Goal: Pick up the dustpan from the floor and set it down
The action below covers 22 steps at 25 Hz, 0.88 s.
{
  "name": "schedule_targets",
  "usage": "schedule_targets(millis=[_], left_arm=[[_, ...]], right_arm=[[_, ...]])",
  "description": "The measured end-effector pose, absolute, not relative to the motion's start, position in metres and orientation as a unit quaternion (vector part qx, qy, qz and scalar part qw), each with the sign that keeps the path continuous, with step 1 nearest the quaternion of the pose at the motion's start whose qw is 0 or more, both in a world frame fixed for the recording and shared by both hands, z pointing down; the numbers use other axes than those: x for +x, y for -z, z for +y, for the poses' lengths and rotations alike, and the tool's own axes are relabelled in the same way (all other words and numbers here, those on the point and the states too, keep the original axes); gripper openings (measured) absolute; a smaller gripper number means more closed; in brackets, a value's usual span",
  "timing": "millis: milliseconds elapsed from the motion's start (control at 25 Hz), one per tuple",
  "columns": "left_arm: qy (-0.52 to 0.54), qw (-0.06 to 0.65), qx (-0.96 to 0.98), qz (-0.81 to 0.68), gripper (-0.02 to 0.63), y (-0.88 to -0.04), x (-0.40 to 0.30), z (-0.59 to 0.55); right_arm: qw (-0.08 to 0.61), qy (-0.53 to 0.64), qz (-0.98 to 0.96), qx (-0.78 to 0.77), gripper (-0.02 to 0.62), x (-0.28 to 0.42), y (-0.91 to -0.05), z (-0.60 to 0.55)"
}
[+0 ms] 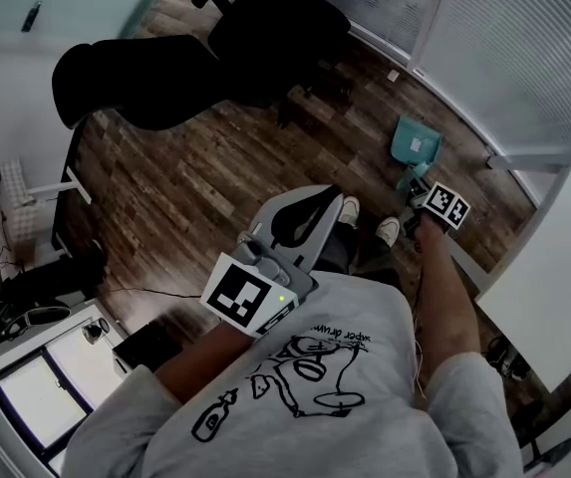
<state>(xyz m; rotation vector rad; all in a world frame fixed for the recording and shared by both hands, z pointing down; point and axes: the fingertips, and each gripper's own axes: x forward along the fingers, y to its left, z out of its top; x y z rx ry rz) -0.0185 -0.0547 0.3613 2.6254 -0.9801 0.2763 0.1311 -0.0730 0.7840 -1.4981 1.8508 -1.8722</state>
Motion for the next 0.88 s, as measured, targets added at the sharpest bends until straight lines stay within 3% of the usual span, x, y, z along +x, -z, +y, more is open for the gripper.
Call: schedule_targets(millis=[560,880], left_arm=[[-0.064,0.156,0.927,-0.336,0.003,-0.348,-0.010,-0.053],[-0.054,0.153,0.927,-0.338,0.003,-0.345,-0.012,-0.056]], right_arm=[[0.098,0.608,0.639,-0.461,0.087,0.136,-0.723,-0.064],[0.134,0.576,0.682,-0.429,0.095,0.119,-0.636,-0.049]])
